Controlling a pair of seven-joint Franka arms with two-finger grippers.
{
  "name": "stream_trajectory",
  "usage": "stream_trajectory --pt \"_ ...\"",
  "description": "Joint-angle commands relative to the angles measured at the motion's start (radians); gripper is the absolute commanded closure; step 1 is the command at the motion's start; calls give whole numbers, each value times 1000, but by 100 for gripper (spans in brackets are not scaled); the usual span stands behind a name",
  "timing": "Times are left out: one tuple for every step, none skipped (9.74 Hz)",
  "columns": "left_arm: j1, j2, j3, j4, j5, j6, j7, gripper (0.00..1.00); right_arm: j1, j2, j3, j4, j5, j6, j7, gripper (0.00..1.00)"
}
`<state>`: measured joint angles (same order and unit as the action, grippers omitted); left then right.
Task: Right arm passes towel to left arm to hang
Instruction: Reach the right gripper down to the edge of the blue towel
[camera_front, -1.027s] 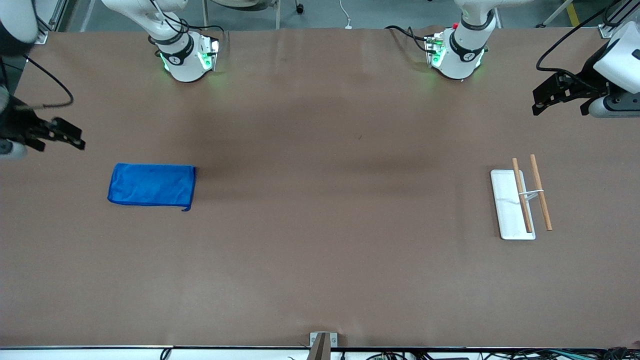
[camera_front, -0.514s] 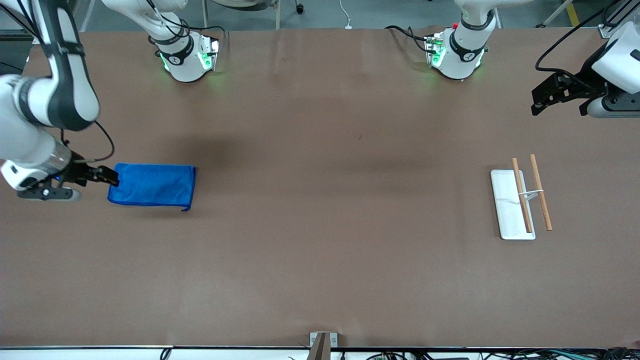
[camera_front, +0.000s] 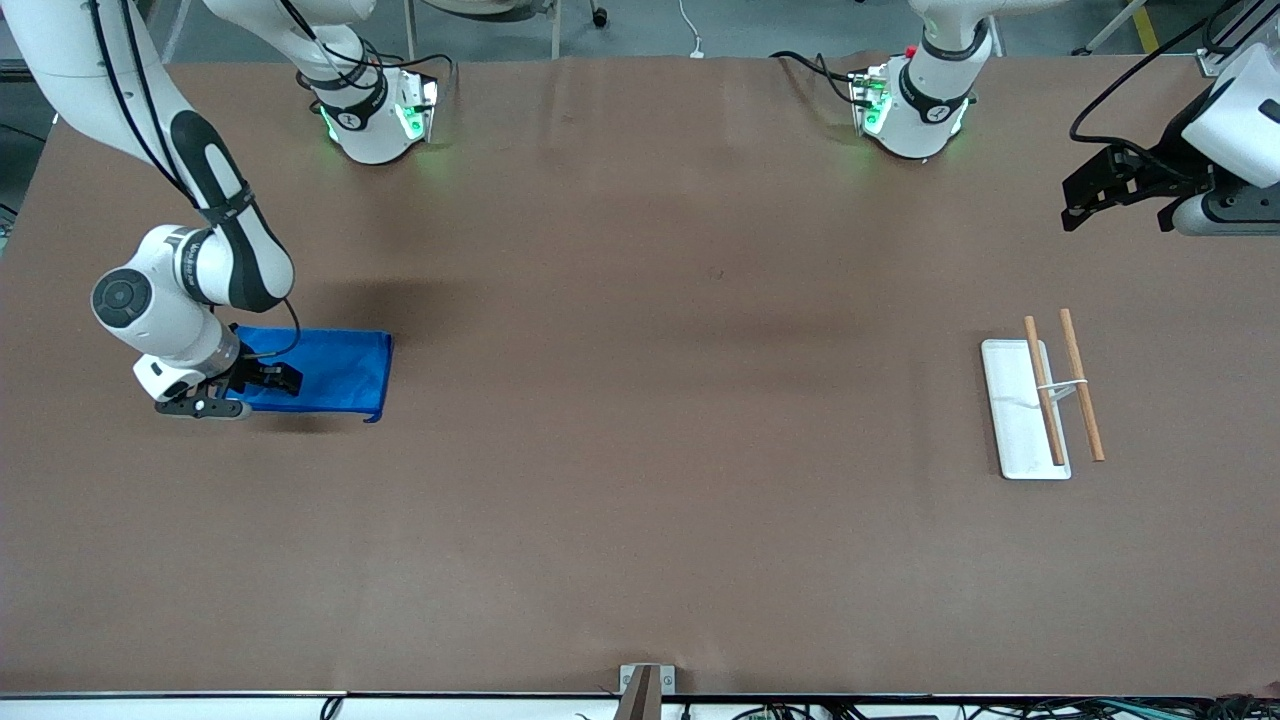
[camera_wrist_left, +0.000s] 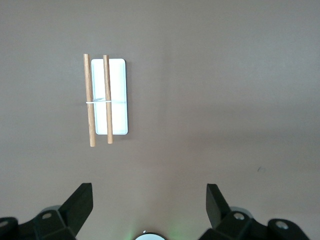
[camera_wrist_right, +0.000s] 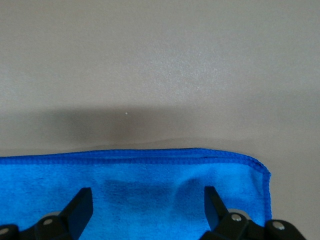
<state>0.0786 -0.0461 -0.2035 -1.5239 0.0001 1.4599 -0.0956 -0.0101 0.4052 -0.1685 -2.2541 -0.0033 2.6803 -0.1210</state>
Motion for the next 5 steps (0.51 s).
stream_trajectory --pt "-3 19 -1 -9 0 -4 13 0 -10 -10 1 -24 6 -3 9 1" --pt "-3 19 -1 -9 0 -4 13 0 -19 0 0 -22 11 -2 9 1" --pt "-5 19 -1 -9 0 -4 13 0 -22 13 -2 -22 25 0 9 1" --pt "-5 19 -1 -9 0 -4 13 0 -22 21 -2 -22 43 -2 9 1" --pt "-5 20 -1 -9 0 -4 13 0 -21 23 -2 -22 48 -5 10 4"
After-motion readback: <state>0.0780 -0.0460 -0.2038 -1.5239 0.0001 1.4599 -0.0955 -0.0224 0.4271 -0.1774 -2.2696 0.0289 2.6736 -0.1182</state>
